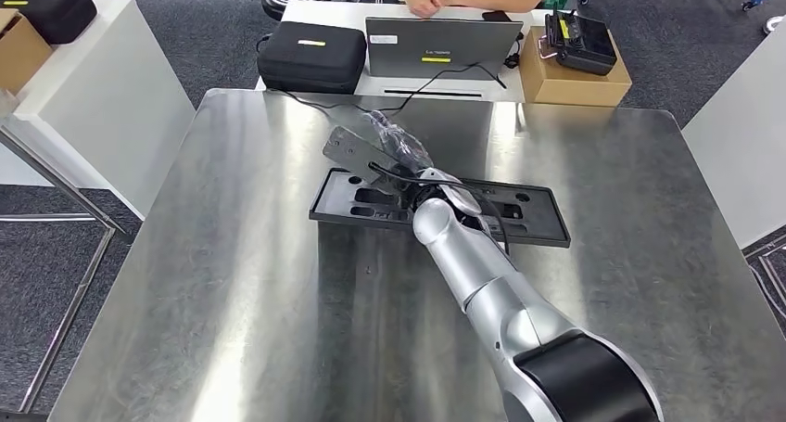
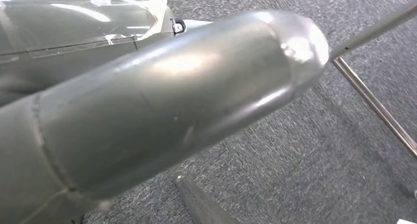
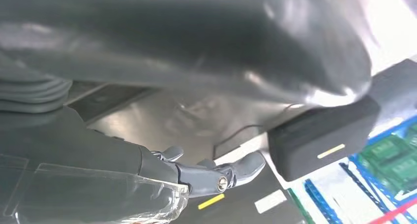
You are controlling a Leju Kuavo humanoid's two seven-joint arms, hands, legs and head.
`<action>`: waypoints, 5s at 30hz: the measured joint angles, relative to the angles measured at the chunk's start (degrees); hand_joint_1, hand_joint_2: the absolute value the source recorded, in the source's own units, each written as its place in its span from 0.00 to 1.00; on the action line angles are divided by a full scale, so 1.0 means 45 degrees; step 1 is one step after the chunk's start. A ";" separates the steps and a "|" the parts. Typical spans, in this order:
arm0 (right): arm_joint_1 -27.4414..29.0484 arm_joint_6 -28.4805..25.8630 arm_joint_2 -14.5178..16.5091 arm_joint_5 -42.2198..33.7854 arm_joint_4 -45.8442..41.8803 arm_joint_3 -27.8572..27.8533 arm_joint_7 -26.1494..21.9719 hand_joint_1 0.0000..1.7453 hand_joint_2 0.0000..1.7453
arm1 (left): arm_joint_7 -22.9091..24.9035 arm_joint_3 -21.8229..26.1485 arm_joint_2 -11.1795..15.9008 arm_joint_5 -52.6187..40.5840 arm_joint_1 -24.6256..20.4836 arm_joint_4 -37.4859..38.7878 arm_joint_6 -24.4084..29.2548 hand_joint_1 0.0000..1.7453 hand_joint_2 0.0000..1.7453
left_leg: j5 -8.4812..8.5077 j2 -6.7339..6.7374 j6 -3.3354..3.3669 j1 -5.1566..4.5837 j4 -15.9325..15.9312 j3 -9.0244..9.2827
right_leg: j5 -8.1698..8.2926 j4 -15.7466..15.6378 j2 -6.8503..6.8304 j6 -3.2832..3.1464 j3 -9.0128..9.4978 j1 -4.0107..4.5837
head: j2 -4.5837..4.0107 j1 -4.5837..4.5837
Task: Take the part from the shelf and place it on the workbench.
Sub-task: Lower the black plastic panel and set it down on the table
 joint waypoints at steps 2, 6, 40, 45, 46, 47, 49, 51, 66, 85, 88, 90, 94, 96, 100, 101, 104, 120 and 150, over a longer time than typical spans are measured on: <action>0.0028 -0.0010 -0.0004 -0.0153 -0.0139 0.0148 -0.0024 0.00 0.00 | 0.0000 0.0067 -0.0028 0.0006 0.0023 0.0001 0.0008 0.00 0.00 | 0.0010 0.0000 -0.0013 0.0000 -0.0072 0.0006 | 0.0000 -0.0044 0.0000 0.0000 -0.0006 0.0000 | 0.0000 -0.0001; 0.0365 -0.0409 -0.0016 -0.1559 -0.0457 0.0419 -0.1296 0.00 0.00 | 0.0001 0.0156 -0.0081 0.0004 0.0049 0.0010 0.0316 0.00 0.00 | -0.0003 0.0003 -0.0023 0.0002 -0.0116 0.0024 | -0.0020 -0.0055 0.0003 -0.0013 -0.0008 0.0003 | 0.0000 0.0002; 0.9544 0.0177 -0.1973 -0.4799 -1.1721 -0.0849 -0.6231 0.00 0.00 | 0.0733 0.0487 -0.0667 -0.0171 0.0013 0.0364 -0.0525 0.00 0.00 | -0.1578 0.0193 -0.0372 0.0314 0.1781 -0.0200 | -0.0747 0.0268 0.0247 0.0182 0.0835 -0.0590 | 0.0000 -0.0051; 0.9679 0.0174 -0.1994 -0.4765 -1.1775 -0.0889 -0.6231 0.00 0.00 | 0.0733 0.0487 -0.0658 -0.0202 0.0008 0.0364 -0.0566 0.00 0.00 | -0.1702 0.0128 0.0062 0.0050 0.2404 -0.0022 | -0.0442 0.0277 0.0288 -0.0156 0.0451 -0.0170 | 0.0000 -0.0078; 0.9717 0.0166 -0.2002 -0.4742 -1.1835 -0.0905 -0.6231 0.00 0.00 | 0.0736 0.0487 -0.0646 -0.0225 -0.0004 0.0359 -0.0608 0.00 0.00 | -0.1405 0.0084 0.0240 -0.0052 0.1473 0.0572 | -0.0370 0.0279 0.0309 -0.0167 0.0398 -0.0124 | 0.0000 -0.0074; 0.9777 0.0157 -0.2017 -0.4716 -1.1927 -0.0934 -0.6232 0.00 0.00 | 0.0741 0.0484 -0.0640 -0.0253 -0.0020 0.0355 -0.0660 0.00 0.00 | -0.1164 0.0036 0.0372 -0.0153 0.0688 0.1071 | -0.0290 0.0276 0.0322 -0.0143 0.0359 -0.0077 | 0.0000 -0.0063; 0.9945 0.0142 -0.2047 -0.4659 -1.2148 -0.1012 -0.6252 0.00 0.00 | 0.0752 0.0482 -0.0627 -0.0296 -0.0041 0.0345 -0.0743 0.00 0.00 | -0.0987 -0.0043 0.0471 -0.0310 -0.0031 0.1475 | -0.0138 0.0272 0.0316 -0.0040 0.0321 -0.0055 | 0.0000 -0.0056; 1.0158 0.0140 -0.2104 -0.4597 -1.2399 -0.1115 -0.6295 0.00 0.00 | 0.0765 0.0482 -0.0631 -0.0336 -0.0044 0.0345 -0.0791 0.00 0.00 | -0.0766 -0.0037 0.0506 -0.0340 -0.0136 0.1379 | 0.0025 0.0243 0.0314 0.0108 0.0289 -0.0052 | 0.0000 -0.0062; 1.2190 -0.0389 -0.2770 -0.4328 -1.5121 -0.1583 -0.6560 0.00 0.00 | 0.2296 0.0511 -0.0364 -0.0792 -0.0093 0.0472 0.0177 0.00 0.00 | 0.0777 0.0256 0.0020 -0.0103 -0.0030 -0.0212 | -0.1794 0.0034 0.0136 0.0565 0.2273 -0.0459 | 0.0000 0.0022; 1.2738 -0.0579 -0.3138 -0.4245 -1.6029 -0.1872 -0.6670 0.00 0.00 | 0.2467 0.0526 0.0005 -0.1123 -0.0251 0.0670 0.0301 0.00 0.00 | -0.0149 0.0203 0.0433 -0.0105 -0.0439 0.1024 | -0.1182 0.1243 0.0092 0.0283 0.0107 -0.0392 | 0.0000 0.0052; 1.2785 -0.0594 -0.3228 -0.4245 -1.6057 -0.1945 -0.6673 0.00 0.00 | 0.2467 0.0527 0.0033 -0.1157 -0.0263 0.0673 0.0271 0.00 0.00 | 0.0330 0.0272 0.0527 -0.0149 -0.0413 0.0454 | -0.2570 0.3694 0.0099 0.0287 -0.0427 -0.0413 | 0.0000 0.0122; 1.2815 -0.0599 -0.3266 -0.4244 -1.6057 -0.1968 -0.6673 0.00 0.00 | 0.2469 0.0526 0.0036 -0.1168 -0.0265 0.0675 0.0263 0.00 0.00 | 0.0634 0.0302 0.0489 -0.0156 -0.0378 0.0088 | -0.2363 0.3914 0.0097 0.0550 0.0023 -0.0423 | 0.0000 0.0124; 1.2791 -0.0641 -0.3292 -0.4240 -1.6076 -0.2021 -0.6673 0.00 0.00 | 0.2501 0.0527 0.0033 -0.1202 -0.0271 0.0681 0.0267 0.00 0.00 | 0.1146 0.0303 0.0280 -0.0192 -0.0239 -0.0490 | -0.1960 0.0413 0.0099 0.0589 0.2653 -0.0382 | 0.0000 0.0120; 1.2787 -0.0670 -0.3292 -0.4240 -1.6093 -0.2052 -0.6668 0.00 0.00 | 0.2535 0.0526 0.0028 -0.1256 -0.0275 0.0685 0.0252 0.00 0.00 | 0.1382 0.0308 0.0122 -0.0197 -0.0225 -0.0618 | -0.2122 -0.0395 0.0103 0.0404 0.3002 -0.0319 | 0.0000 0.0098; 1.2805 -0.0747 -0.3279 -0.4250 -1.6098 -0.2159 -0.6456 0.00 0.00 | 0.2554 0.0520 0.0036 -0.1341 -0.0255 0.0703 0.0087 0.00 0.00 | 0.0432 0.0191 -0.0198 -0.0080 0.0537 -0.1036 | -0.1639 -0.0445 0.0037 -0.0108 0.2483 -0.0442 | 0.0000 0.0038; 1.2813 -0.0765 -0.3271 -0.4254 -1.6094 -0.2208 -0.6354 0.00 0.00 | 0.2549 0.0517 0.0040 -0.1347 -0.0252 0.0710 0.0026 0.00 0.00 | -0.0288 0.0161 -0.0256 -0.0063 0.1241 -0.1230 | -0.1491 -0.0440 0.0016 -0.0180 0.2325 -0.0438 | 0.0000 -0.0003; 1.2864 -0.0824 -0.3263 -0.4305 -1.6019 -0.2450 -0.6123 0.00 0.00 | 0.2521 0.0512 0.0076 -0.1373 -0.0252 0.0720 -0.0168 0.00 0.00 | -0.1329 0.0146 -0.0383 -0.0007 0.3421 -0.1533 | -0.1040 -0.0358 -0.0005 -0.0179 0.1798 -0.0429 | 0.0000 -0.0037; 1.3929 -0.1339 -0.3208 -0.4582 -1.5795 -0.3530 -0.6158 0.00 0.00 | 0.2375 0.0296 0.0160 -0.2022 -0.0325 0.0777 -0.0642 0.00 0.00 | 0.0420 0.0163 0.0579 -0.0224 -0.0121 0.0123 | -0.2595 0.4091 0.0044 0.0405 -0.0257 -0.0471 | 0.0000 0.0053; 1.5138 -0.1908 -0.3049 -0.4794 -1.6671 -0.4311 -0.6172 0.00 0.00 | 0.2324 -0.0270 0.0423 -0.2685 -0.0270 0.0908 -0.1145 0.00 0.00 | 0.0631 0.0224 0.0542 -0.0139 -0.0162 -0.0052 | -0.2852 0.3879 0.0040 0.0285 -0.0115 -0.0429 | 0.0000 0.0044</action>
